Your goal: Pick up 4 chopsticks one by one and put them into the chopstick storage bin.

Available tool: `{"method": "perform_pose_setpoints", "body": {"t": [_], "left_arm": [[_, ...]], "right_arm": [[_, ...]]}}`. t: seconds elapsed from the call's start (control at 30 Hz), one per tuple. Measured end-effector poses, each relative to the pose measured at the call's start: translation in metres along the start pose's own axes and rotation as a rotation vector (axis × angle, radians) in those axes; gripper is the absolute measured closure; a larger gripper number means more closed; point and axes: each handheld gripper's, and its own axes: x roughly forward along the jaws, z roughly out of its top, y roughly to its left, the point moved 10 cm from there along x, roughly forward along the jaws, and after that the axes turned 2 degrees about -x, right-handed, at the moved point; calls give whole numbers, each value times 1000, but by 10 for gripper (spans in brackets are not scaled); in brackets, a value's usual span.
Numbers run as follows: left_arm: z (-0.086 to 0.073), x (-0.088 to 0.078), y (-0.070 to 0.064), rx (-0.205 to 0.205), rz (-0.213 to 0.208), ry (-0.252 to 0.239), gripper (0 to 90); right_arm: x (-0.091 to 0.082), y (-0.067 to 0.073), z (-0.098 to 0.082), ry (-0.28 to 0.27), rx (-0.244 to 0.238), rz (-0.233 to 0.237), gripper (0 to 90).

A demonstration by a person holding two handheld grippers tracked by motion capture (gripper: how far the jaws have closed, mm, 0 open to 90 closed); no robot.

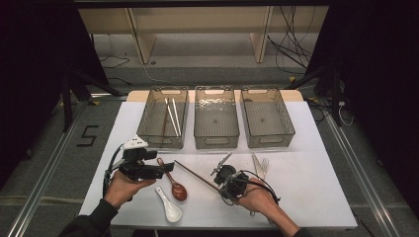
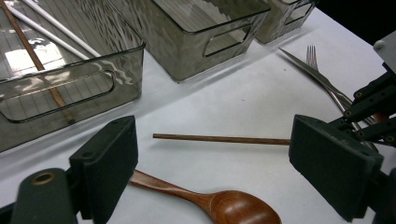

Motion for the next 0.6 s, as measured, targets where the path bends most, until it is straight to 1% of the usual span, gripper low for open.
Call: {"method": "perform_pose_setpoints", "body": {"t": [0.03, 0.07, 0.1, 0.17, 0.27, 0.37, 0.47, 0.5, 0.53, 0.57, 0.6], "left_arm": [[0, 1, 0, -2, 0, 0, 152], [0, 1, 0, 1, -1, 1, 152], [-1, 1, -1, -3, -2, 0, 152], [-1, 1, -2, -4, -2, 0, 152], [0, 2, -3, -11, -5, -2, 152], [0, 2, -5, -12, -11, 4, 152], [1, 2, -10, -24, -24, -6, 152], [3, 2, -13, -36, -31, -14, 152], [4, 2, -14, -36, -37, -16, 152], [6, 2, -18, -49, -49, -27, 152], [7, 3, -20, -51, -57, -32, 152]], "right_arm": [[1, 0, -1, 4, -12, 0, 857], [1, 0, 0, -2, -6, -2, 857], [0, 1, 0, -3, -10, 0, 857], [-2, 1, 2, -21, -4, 5, 857], [-8, 0, 6, -60, -9, 4, 857], [-18, -2, 12, -120, 1, 2, 857], [-31, -5, 20, -209, 5, -12, 857], [-34, -5, 22, -233, 1, -16, 856], [-39, -5, 26, -274, 2, -22, 856], [-42, -4, 28, -295, 0, -22, 856], [-47, -3, 32, -329, -1, -31, 856]]}}
